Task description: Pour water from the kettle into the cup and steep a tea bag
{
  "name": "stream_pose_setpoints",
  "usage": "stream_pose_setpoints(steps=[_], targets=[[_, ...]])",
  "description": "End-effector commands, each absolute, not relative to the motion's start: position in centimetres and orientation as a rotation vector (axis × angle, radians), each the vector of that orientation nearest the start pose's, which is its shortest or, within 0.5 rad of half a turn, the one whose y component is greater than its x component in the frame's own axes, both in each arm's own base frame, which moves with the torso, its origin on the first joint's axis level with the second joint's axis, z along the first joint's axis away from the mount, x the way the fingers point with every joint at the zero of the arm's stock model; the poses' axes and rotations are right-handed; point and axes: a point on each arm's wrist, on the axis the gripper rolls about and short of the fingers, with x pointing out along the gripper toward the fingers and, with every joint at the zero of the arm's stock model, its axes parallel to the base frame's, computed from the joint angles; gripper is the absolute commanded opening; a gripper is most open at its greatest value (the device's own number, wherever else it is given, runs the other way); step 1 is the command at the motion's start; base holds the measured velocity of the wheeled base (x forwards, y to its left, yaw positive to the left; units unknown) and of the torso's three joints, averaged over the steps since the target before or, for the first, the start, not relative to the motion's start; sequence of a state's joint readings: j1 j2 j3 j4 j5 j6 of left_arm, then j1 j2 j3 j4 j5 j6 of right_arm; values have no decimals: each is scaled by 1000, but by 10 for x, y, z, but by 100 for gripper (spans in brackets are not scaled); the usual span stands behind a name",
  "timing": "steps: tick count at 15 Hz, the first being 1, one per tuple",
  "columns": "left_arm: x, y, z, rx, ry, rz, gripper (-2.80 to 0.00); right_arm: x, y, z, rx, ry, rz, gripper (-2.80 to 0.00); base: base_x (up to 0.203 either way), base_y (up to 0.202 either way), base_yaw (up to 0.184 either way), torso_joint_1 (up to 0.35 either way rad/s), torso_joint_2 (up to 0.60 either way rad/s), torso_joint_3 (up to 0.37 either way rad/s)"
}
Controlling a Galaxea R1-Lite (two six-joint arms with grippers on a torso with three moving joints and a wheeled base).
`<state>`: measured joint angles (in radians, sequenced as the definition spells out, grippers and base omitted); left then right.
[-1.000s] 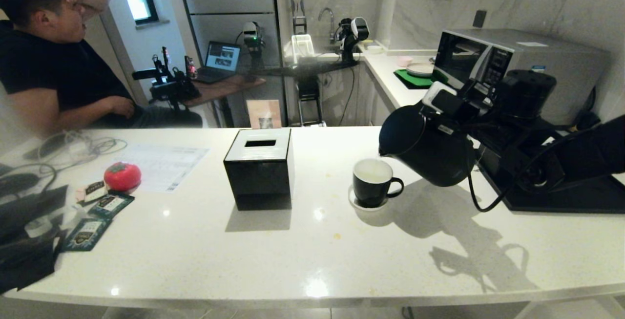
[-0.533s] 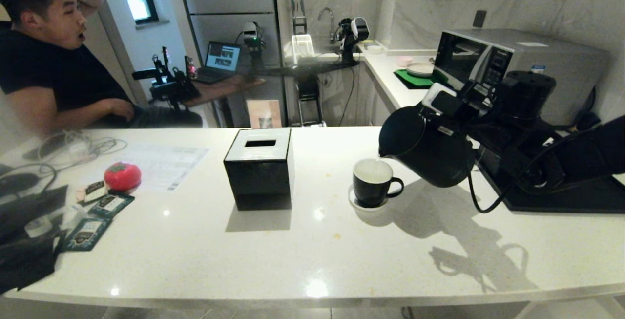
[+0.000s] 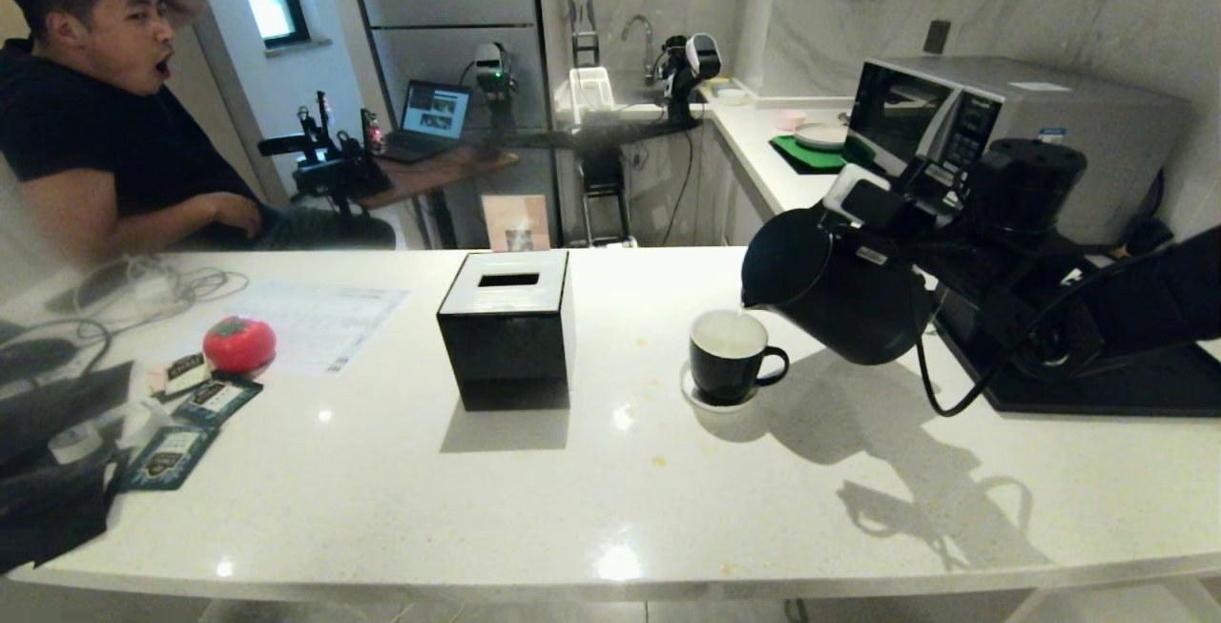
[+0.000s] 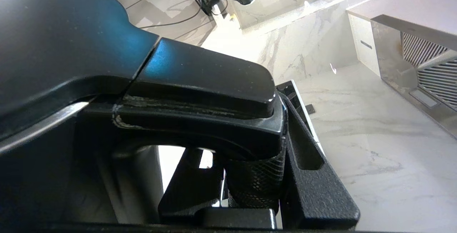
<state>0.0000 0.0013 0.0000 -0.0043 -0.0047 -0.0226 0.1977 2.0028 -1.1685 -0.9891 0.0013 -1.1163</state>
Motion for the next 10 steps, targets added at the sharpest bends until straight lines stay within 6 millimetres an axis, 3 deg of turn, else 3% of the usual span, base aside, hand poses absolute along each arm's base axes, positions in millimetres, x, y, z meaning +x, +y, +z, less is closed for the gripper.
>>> stream_pose_setpoints(steps=[1,10], targets=[[-23,0,76,-23,-3,-5,-280,393,79,209,-1108,-255,88,-280,0,0,0,0,0,0],[-23,0,76,-23,-3,-5,-280,391,79,204,-1114,-240,98,-280,0,0,0,0,0,0]])
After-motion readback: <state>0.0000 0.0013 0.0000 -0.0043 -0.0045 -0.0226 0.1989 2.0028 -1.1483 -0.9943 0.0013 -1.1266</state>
